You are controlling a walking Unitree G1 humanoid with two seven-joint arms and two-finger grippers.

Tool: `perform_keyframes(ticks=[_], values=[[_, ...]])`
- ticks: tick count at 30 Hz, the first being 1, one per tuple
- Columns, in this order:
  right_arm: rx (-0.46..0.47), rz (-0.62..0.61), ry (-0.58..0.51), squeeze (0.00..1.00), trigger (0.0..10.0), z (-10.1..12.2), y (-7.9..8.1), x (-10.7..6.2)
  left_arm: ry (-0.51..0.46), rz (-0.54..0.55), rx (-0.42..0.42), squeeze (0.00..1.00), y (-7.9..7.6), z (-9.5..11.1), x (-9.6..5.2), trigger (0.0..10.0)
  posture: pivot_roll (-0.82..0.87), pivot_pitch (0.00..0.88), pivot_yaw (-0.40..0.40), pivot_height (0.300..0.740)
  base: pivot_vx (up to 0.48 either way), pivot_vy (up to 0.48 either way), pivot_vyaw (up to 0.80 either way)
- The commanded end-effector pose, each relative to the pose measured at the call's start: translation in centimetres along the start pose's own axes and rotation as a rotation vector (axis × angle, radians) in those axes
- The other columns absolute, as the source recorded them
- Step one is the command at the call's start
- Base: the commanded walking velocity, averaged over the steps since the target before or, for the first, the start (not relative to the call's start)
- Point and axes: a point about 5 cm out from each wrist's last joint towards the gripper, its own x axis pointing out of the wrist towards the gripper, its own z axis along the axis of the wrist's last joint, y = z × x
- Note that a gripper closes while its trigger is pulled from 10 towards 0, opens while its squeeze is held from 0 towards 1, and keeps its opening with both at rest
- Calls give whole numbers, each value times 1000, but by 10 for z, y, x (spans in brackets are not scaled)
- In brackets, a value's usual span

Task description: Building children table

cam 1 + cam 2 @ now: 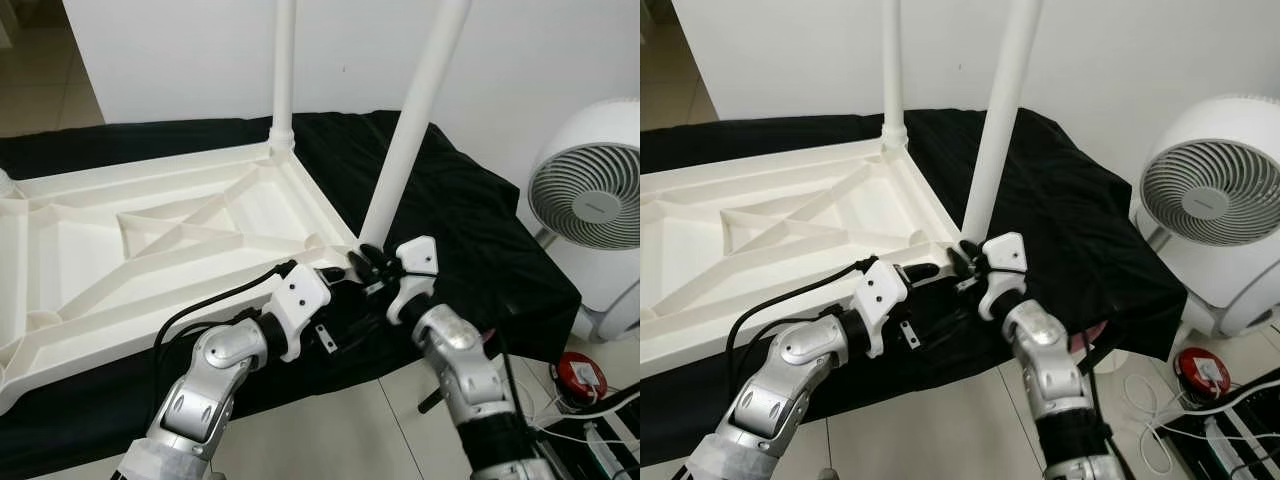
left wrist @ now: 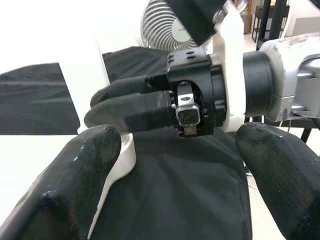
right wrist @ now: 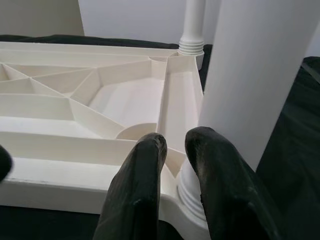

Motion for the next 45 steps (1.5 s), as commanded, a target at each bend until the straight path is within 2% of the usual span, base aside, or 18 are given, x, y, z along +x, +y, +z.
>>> perform_keyframes(ticks=[1,3,4,5,6,9,11,15,16,18,22,26,29,31,33,37,41,45], values=[[9,-7,13,0,10000,-2,-8,0,8,147,23,0,7,2,3,10000,11,0,-82,740,0,0,0],[1,-19,19,0,10000,0,-22,4,55,208,65,0,10,-1,7,10000,11,0,-79,740,0,0,0],[1,-19,19,0,10000,0,-22,4,55,208,65,0,10,-1,7,10000,11,0,-79,740,0,0,0],[-8,-37,24,0,10000,1,-31,5,84,231,46,0,11,-4,9,10000,11,0,-79,740,0,0,0],[-8,-37,24,0,10000,1,-31,5,84,231,46,0,11,-4,9,10000,11,0,-79,740,0,0,0],[-11,-84,22,0,10000,4,-46,6,113,251,15,0,13,-7,11,10000,13,0,-78,740,0,0,0],[-1,-143,6,0,10000,5,-59,5,203,290,50,0,17,-20,10,10000,11,0,-75,740,0,0,0],[2,-148,4,0,10000,5,-60,5,213,296,55,0,18,-21,10,10000,11,0,-75,740,0,0,0],[18,-174,-15,0,10000,6,-62,3,270,375,43,0,27,-33,7,10000,7,0,-67,740,0,0,0],[24,-186,-27,0,10000,7,-63,2,299,417,40,0,32,-39,6,10000,7,0,-67,740,0,0,0],[51,-153,-71,0,10000,8,-50,0,318,444,21,0,39,-44,3,10000,-17,0,-45,740,0,0,0],[58,-147,-86,0,10000,8,-47,-1,317,446,27,0,41,-45,3,10000,-17,0,-45,740,0,0,0],[69,-119,-126,0,10000,6,-34,-9,305,449,46,0,53,-43,-5,10000,-32,0,-26,740,0,0,0],[73,-116,-133,0,10000,6,-31,-11,302,450,56,0,56,-42,-7,10000,-32,0,-26,740,0,0,0],[67,-142,-131,0,10000,2,-31,-14,301,462,71,0,69,-40,-13,10000,-44,0,-14,740,0,0,0],[62,-158,-125,0,10000,1,-31,-16,312,486,75,0,77,-41,-17,10000,-46,0,-12,740,0,0,0],[64,-185,-116,0,10000,-2,-31,-20,355,588,58,0,96,-46,-26,10000,-47,0,-13,740,0,0,0],[65,-182,-112,0,10000,-3,-29,-19,380,612,69,0,102,-48,-27,10000,-45,0,-18,740,0,0,0]])
